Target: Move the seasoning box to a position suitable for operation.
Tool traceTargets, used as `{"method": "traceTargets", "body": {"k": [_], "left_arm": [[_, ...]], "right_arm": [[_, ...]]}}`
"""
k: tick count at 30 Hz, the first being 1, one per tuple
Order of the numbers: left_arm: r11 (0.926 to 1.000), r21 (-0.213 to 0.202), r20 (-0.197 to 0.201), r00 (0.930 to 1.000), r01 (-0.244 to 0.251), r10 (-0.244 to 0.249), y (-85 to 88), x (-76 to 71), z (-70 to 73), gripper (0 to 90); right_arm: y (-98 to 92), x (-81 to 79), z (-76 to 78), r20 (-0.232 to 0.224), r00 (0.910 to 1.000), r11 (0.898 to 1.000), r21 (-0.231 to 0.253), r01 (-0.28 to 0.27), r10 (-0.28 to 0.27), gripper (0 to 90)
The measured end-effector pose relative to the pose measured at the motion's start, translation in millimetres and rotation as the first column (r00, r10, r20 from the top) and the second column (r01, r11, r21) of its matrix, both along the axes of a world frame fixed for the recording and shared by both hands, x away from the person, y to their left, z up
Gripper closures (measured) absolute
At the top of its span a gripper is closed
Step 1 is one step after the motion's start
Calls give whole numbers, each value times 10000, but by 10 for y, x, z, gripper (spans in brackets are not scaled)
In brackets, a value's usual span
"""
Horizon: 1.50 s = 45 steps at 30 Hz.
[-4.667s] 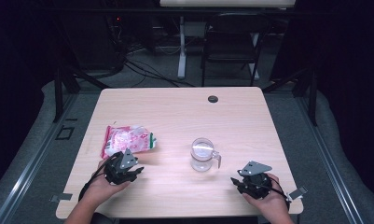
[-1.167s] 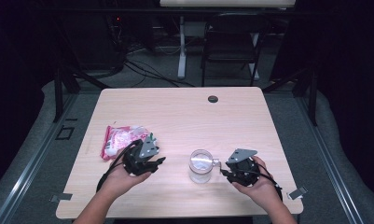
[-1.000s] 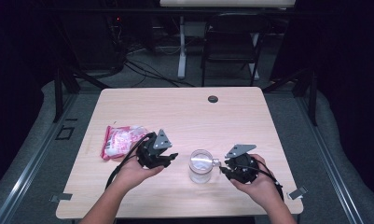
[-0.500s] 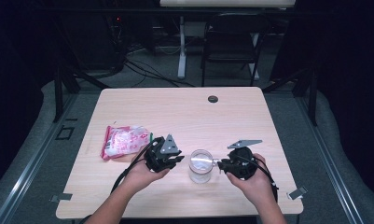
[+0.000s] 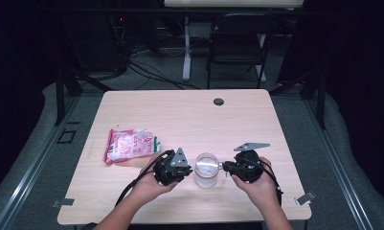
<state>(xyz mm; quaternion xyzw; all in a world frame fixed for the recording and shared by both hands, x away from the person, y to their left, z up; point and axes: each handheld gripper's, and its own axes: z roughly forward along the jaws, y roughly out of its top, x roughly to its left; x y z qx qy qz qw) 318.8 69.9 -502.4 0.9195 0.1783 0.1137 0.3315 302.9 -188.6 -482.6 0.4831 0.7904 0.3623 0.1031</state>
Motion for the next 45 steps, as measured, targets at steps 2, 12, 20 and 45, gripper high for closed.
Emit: {"method": "traceTargets", "body": {"k": [2,12,20,45], "left_arm": [[9999,-144,61,10000,2,-1,4,-23,4,851],[9970,-703,18,9995,-310,312,25,-47,-19,900],[9975,-675,171,9996,-215,228,-21,-72,-66,900],[9967,-814,784,9969,0,64,-82,-130,-59,900]], "right_arm": [[-2,16,-5,30,10000,10000,52,49,-49,825],[-8,97,-21,218,9994,9996,150,249,-252,845],[20,108,6,617,9969,9983,321,479,-498,842],[7,124,-30,742,9944,9948,741,699,-754,837]]}}
